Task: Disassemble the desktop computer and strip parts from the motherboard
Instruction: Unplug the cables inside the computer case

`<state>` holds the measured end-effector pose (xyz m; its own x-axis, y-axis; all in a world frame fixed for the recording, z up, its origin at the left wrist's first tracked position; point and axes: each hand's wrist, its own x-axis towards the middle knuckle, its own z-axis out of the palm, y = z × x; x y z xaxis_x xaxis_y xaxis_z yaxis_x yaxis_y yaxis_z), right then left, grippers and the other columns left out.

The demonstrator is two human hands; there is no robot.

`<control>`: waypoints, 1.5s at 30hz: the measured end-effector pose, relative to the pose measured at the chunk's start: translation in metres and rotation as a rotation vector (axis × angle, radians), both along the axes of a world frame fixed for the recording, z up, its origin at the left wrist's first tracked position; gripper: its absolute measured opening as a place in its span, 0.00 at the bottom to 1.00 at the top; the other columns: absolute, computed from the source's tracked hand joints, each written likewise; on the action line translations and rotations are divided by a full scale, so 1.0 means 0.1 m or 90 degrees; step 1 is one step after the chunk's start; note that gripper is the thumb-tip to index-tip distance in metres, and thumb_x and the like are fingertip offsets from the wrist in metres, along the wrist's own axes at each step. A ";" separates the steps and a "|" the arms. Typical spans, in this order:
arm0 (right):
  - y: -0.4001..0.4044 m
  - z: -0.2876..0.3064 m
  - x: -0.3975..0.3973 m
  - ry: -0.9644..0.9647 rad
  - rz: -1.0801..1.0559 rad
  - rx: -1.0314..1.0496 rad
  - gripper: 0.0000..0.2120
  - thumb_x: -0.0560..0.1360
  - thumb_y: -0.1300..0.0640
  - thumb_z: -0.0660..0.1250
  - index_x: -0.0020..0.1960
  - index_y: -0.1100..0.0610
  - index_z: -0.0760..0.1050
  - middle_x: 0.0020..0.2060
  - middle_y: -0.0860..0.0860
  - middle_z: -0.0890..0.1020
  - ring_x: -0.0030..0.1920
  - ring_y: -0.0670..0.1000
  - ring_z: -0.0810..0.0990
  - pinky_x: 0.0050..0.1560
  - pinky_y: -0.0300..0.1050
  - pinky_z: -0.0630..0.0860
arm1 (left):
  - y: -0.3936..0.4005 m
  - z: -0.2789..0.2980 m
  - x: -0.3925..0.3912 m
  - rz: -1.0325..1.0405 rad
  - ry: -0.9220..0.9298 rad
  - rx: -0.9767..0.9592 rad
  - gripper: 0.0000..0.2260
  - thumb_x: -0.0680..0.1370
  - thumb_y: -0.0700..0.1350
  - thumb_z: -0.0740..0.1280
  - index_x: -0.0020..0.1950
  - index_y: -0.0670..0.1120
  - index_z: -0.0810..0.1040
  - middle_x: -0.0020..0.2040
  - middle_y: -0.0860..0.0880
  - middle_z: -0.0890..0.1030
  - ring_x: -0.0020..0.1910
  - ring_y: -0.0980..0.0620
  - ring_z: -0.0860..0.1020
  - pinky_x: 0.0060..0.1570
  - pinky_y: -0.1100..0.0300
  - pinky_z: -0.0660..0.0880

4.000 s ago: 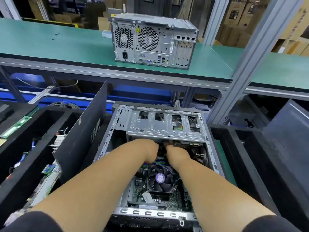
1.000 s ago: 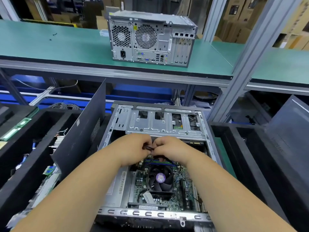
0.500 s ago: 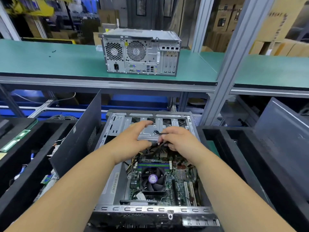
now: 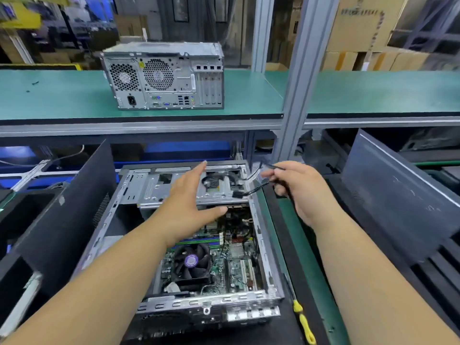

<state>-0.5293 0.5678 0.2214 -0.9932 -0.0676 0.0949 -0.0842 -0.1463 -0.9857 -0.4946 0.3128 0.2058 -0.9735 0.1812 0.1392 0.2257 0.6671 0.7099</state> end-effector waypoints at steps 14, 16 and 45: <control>0.88 -0.78 -0.41 -0.139 -0.266 0.155 0.08 0.78 0.58 0.65 0.44 0.54 0.82 0.35 0.51 0.77 0.35 0.49 0.71 0.40 0.47 0.69 | 0.63 -0.27 -0.06 0.003 -0.040 -0.043 0.35 0.74 0.58 0.69 0.75 0.65 0.51 0.76 0.59 0.57 0.76 0.58 0.52 0.73 0.53 0.55; 0.93 -0.96 -0.51 -0.166 -0.269 0.201 0.07 0.78 0.58 0.64 0.47 0.57 0.81 0.32 0.50 0.75 0.34 0.49 0.70 0.38 0.45 0.68 | 0.69 -0.29 -0.07 0.011 -0.048 -0.042 0.35 0.75 0.59 0.68 0.75 0.66 0.51 0.76 0.60 0.56 0.76 0.59 0.51 0.73 0.52 0.56; 0.34 -0.87 -0.61 -0.175 -0.038 0.346 0.20 0.80 0.53 0.64 0.72 0.52 0.70 0.66 0.48 0.75 0.59 0.49 0.74 0.58 0.46 0.70 | 0.56 -0.39 0.09 0.117 -0.083 -0.057 0.15 0.75 0.45 0.69 0.60 0.57 0.75 0.57 0.59 0.75 0.56 0.61 0.74 0.53 0.67 0.68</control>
